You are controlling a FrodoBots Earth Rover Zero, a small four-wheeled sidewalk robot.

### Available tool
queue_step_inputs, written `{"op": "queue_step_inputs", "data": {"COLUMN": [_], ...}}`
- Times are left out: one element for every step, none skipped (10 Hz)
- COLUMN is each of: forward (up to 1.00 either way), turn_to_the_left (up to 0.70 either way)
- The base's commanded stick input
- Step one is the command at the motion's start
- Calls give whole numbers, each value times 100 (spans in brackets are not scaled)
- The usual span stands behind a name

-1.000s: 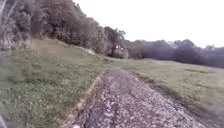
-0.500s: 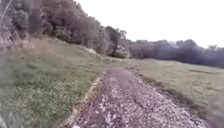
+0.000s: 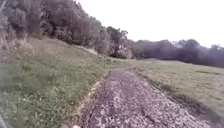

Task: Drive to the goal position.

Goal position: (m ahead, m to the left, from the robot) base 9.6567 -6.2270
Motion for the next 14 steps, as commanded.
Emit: {"op": "queue_step_inputs", "data": {"forward": [70,70,70,70,70,70,70,70,70,70,70,70,70,70], "turn_to_the_left": [0,0,0,0,0,0,0,0,0,0,0,0,0,0]}}
